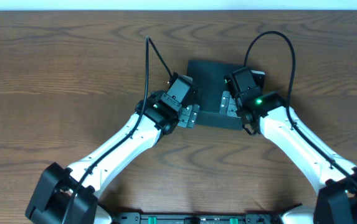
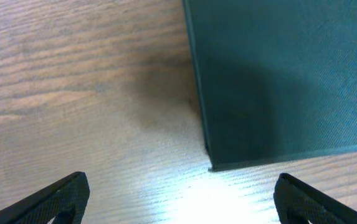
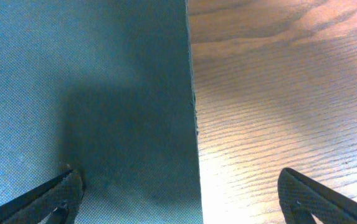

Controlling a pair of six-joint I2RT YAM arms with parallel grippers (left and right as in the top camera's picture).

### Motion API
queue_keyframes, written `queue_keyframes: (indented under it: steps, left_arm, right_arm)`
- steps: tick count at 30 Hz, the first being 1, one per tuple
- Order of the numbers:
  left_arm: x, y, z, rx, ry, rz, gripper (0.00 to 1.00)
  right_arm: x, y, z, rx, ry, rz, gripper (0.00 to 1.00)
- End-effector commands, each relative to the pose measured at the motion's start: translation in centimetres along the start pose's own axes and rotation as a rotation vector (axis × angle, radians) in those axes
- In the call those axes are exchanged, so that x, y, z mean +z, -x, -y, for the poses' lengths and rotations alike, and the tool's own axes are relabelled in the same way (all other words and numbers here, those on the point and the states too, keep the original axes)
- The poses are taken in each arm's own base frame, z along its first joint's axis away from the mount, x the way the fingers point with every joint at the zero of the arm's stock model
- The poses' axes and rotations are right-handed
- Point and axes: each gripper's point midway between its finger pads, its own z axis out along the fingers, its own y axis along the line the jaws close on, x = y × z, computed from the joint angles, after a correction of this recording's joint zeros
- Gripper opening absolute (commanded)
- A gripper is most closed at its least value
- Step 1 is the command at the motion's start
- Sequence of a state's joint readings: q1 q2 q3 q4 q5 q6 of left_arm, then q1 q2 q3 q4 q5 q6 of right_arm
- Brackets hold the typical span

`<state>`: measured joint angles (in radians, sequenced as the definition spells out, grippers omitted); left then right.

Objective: Pack container

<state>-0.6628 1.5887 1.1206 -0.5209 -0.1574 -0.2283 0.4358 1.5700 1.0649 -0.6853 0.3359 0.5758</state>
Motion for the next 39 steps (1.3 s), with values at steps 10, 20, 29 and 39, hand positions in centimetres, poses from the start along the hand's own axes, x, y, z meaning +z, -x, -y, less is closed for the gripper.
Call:
queue_keyframes:
  steps: [10, 20, 29, 39]
  left_arm:
    - [3.4, 1.3, -1.3, -0.047, 0.03, 0.026, 0.96]
    - [4.8, 0.7, -1.5, -0.048, 0.038, -0.004, 0.96]
    - [4.8, 0.6, -1.5, -0.048, 0.039, -0.007, 0.96]
    - [4.8, 0.6, -1.6, -0.048, 0.04, -0.008, 0.96]
  right_arm:
    - [0.8, -0.7, 0.7, -0.019, -0.03, -0.025, 0.99]
    - [0.8, -0.6, 0.7, -0.019, -0.029, -0.024, 0.99]
    - [-0.5, -1.5, -0.3, -0.042, 0.019, -0.044, 0.99]
    - [-6.2, -4.9, -1.7, -0.124, 0.121, -0.077, 0.99]
